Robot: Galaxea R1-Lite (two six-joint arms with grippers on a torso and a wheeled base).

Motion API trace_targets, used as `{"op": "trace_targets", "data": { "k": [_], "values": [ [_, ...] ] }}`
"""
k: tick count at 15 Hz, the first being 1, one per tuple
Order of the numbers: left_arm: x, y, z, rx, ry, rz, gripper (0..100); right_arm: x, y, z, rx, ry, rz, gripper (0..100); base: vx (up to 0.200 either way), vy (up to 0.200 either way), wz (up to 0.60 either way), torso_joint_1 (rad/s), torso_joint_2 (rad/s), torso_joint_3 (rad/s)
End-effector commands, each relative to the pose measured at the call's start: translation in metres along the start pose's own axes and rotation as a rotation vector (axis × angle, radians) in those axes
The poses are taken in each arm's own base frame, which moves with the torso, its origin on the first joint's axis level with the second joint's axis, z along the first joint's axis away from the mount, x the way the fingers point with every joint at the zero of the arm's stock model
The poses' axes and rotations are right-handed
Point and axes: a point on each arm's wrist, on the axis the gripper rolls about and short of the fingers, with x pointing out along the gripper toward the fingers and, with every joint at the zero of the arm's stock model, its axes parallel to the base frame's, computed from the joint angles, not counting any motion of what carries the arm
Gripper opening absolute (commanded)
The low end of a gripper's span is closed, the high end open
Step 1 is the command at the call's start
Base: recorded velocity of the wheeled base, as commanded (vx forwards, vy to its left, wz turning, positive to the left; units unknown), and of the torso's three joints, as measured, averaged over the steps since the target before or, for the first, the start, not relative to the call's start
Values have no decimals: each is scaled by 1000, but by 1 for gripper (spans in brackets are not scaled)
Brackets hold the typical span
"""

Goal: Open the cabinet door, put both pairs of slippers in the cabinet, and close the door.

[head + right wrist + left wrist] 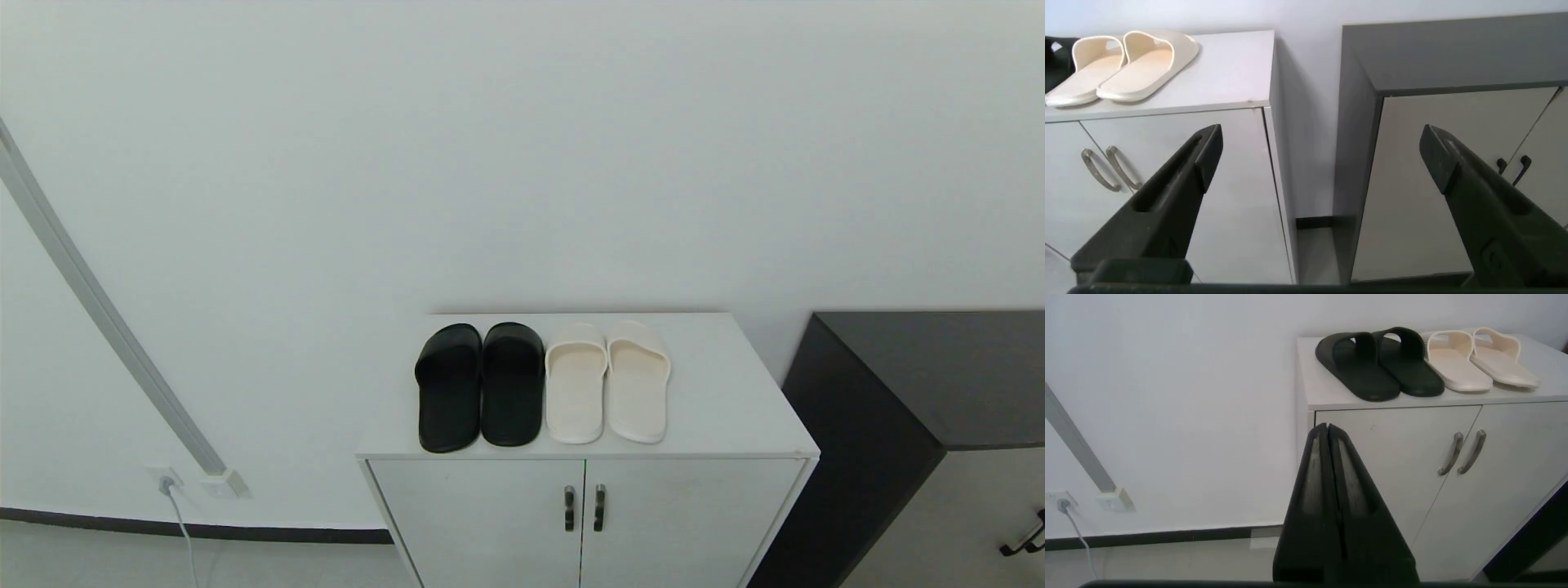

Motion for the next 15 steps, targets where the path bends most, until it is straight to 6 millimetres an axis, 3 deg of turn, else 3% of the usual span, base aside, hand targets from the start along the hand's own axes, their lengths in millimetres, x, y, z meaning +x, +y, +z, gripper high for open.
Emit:
{"op": "trace_targets", "data": {
  "k": [1, 3, 4, 5, 6, 9, 12, 15],
  "values": [
    [0, 0, 0, 0, 1, 0, 0, 0, 0, 1, -1, -1, -5, 100, 0, 0, 0, 0, 0, 0],
    [0, 0, 0, 0, 1, 0, 0, 0, 0, 0, 10, -2, -10, 100, 0, 0, 0, 0, 0, 0],
    [0, 0, 0, 1, 1, -1, 0, -7, 0, 30, 54, -109, -7, 100, 0, 0, 0, 0, 0, 0],
    [0, 0, 0, 1, 1, -1, 0, -9, 0, 45, 80, -129, -3, 100, 0, 0, 0, 0, 0, 0],
    [0, 0, 0, 1, 1, -1, 0, 0, 1, 73, 110, -17, 16, 100, 0, 0, 0, 0, 0, 0],
    [0, 0, 0, 0, 1, -1, 0, 37, 5, 77, 111, 225, 128, 100, 0, 0, 0, 0, 0, 0],
    [0, 0, 0, 0, 1, -1, 0, 73, 12, 82, 106, 301, 233, 100, 0, 0, 0, 0, 0, 0],
    [0, 0, 0, 1, 1, -1, 0, 123, 39, 86, 110, 354, 358, 100, 0, 0, 0, 0, 0, 0]
  ]
}}
